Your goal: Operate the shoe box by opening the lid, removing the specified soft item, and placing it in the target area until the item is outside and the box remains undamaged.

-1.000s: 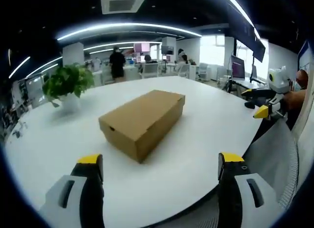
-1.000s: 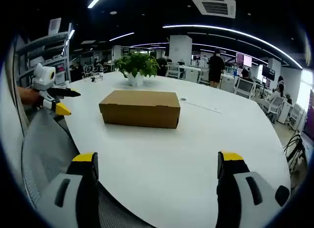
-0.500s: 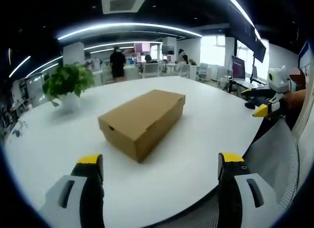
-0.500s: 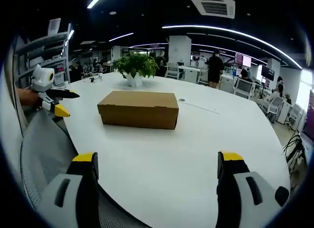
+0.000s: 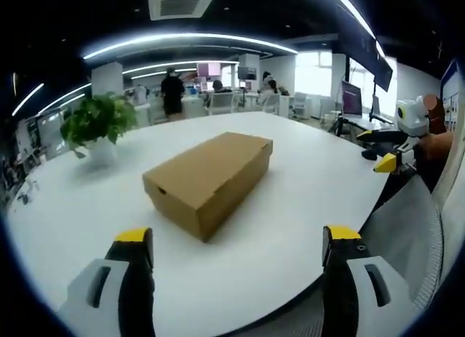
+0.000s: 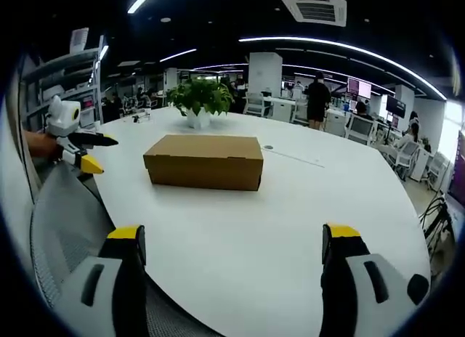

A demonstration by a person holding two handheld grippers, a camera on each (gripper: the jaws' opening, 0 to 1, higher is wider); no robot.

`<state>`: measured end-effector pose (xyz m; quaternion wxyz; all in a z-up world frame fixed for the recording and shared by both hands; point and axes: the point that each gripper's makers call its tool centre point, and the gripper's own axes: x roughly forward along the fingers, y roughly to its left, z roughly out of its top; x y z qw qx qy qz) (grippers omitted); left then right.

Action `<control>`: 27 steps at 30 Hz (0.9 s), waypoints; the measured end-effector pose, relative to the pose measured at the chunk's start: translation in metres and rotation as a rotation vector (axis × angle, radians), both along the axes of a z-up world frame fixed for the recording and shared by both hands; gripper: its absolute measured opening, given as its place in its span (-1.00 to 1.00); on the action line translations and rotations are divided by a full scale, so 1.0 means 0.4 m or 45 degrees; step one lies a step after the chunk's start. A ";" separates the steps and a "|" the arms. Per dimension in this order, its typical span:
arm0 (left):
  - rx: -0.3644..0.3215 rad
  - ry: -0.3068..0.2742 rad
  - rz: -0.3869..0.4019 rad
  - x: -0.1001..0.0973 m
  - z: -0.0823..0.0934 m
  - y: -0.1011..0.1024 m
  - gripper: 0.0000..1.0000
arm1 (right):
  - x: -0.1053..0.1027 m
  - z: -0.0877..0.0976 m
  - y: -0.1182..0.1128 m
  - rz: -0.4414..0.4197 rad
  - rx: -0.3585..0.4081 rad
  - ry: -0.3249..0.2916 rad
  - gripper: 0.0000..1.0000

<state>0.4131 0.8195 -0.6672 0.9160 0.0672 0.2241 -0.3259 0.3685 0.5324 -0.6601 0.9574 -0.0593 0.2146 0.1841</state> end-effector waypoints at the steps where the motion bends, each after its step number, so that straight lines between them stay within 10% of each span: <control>1: 0.001 0.001 -0.001 0.000 0.000 -0.001 0.98 | 0.001 0.001 0.000 0.000 0.000 -0.001 0.92; 27: 0.013 -0.004 -0.010 0.014 0.001 -0.019 0.96 | 0.005 0.009 -0.009 -0.016 0.026 0.008 0.92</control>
